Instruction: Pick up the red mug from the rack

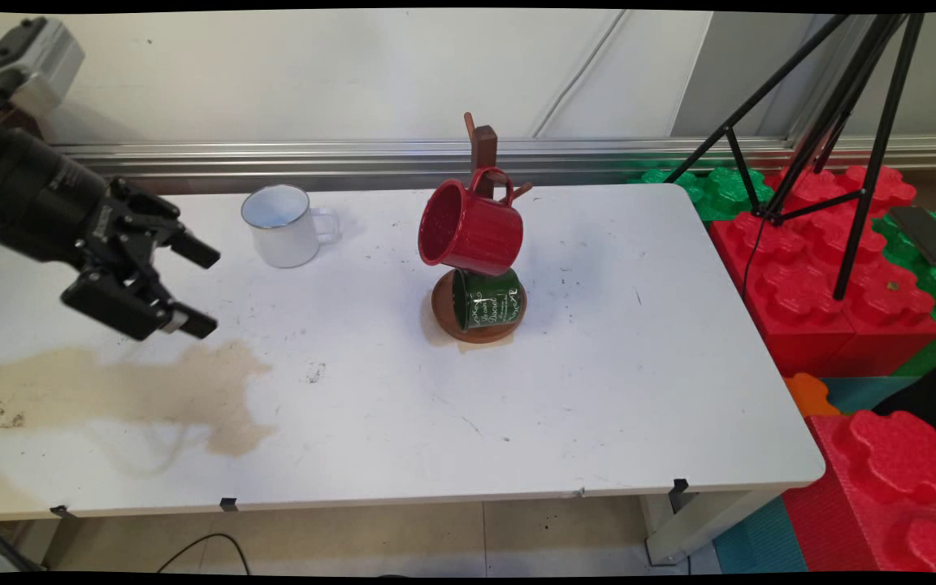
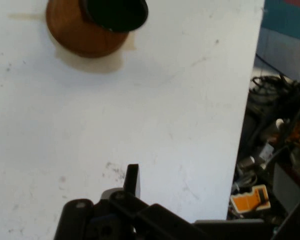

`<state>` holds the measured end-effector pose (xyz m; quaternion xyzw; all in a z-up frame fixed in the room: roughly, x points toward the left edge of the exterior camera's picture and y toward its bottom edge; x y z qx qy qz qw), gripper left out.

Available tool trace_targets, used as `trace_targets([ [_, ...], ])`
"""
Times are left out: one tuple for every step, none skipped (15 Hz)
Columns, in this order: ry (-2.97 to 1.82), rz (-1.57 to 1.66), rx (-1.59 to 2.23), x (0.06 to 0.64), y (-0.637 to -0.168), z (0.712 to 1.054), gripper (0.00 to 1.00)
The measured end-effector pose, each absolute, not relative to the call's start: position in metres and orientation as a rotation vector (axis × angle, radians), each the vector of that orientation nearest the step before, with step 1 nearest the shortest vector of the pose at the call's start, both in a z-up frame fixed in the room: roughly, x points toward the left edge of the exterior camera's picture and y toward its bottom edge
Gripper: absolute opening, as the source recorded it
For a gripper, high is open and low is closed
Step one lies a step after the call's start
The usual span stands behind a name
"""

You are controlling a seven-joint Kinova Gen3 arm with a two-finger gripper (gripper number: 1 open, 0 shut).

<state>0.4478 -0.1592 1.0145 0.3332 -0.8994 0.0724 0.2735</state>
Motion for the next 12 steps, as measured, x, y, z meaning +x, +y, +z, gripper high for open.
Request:
trace_targets([
  [-2.409, 0.205, 0.907, 0.444, -0.161, 1.016, 1.00],
  [-2.397, 0.213, 0.915, 0.441, -0.163, 1.018, 1.00],
  [-2.387, 0.222, 0.922, 0.437, -0.165, 1.019, 1.00],
  [-2.367, 0.234, 0.930, 0.431, -0.168, 1.020, 1.00],
  [-2.339, 0.251, 0.937, 0.423, -0.173, 1.022, 1.00],
  [-2.321, 0.261, 0.938, 0.417, -0.177, 1.023, 1.00],
  [-2.307, 0.269, 0.938, 0.412, -0.179, 1.023, 1.00],
  [-2.290, 0.278, 0.937, 0.404, -0.183, 1.024, 1.00],
  [-2.276, 0.287, 0.937, 0.398, -0.186, 1.024, 1.00],
  [-2.269, 0.293, 0.936, 0.394, -0.188, 1.023, 1.00],
  [-2.259, 0.302, 0.936, 0.388, -0.191, 1.023, 1.00],
  [-2.253, 0.308, 0.937, 0.383, -0.193, 1.022, 1.00],
])
